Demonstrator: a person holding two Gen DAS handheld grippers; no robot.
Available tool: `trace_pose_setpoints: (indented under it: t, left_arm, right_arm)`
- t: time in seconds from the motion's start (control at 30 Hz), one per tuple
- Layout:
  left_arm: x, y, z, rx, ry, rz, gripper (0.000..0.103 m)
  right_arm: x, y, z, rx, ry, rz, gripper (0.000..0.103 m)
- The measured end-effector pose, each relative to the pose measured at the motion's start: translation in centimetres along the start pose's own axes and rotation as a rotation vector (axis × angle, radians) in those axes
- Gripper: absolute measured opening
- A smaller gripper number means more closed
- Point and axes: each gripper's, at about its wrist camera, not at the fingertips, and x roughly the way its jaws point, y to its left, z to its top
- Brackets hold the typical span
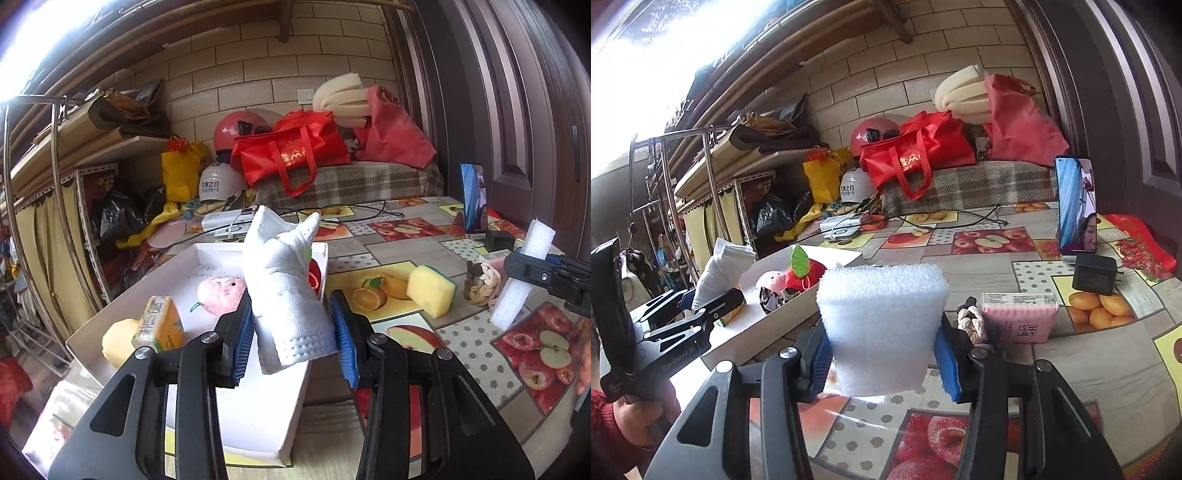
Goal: Organize soft objects
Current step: 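Carry the white sock and foam block over the white tray, then lower the sock and foam block into the tray and open both tools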
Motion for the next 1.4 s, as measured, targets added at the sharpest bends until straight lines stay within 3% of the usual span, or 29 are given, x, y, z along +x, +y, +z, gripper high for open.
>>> trace_pose_setpoints:
  t: [0.23, 0.63, 0.87, 1.13, 1.37, 1.4]
  left_arm:
    - [0.7, 5.3, -0.4, -0.050, 0.004, 0.107, 0.040]
    - [3.7, 11.9, -0.1, -0.136, 0.015, 0.218, 0.040]
    - [4.9, 14.3, 0.0, -0.204, 0.017, 0.233, 0.040]
    - [6.0, 15.7, 0.4, -0.252, 0.021, 0.213, 0.040]
    - [7.2, 16.1, 0.7, -0.254, 0.049, 0.206, 0.040]
    - [7.1, 16.2, 0.6, -0.257, 0.047, 0.214, 0.048]
  right_arm:
    - [2.2, 3.0, 0.2, -0.020, 0.001, 0.060, 0.048]
    - [6.3, 10.7, 0.4, -0.120, -0.014, 0.199, 0.048]
    - [8.5, 12.7, 0.7, -0.098, 0.012, 0.268, 0.048]
    - [11.5, 15.2, 0.7, -0.124, 0.106, 0.309, 0.048]
    - [15.9, 13.7, 0.8, 0.022, 0.260, 0.265, 0.049]
    - [16.2, 13.5, 0.8, 0.034, 0.273, 0.263, 0.049]
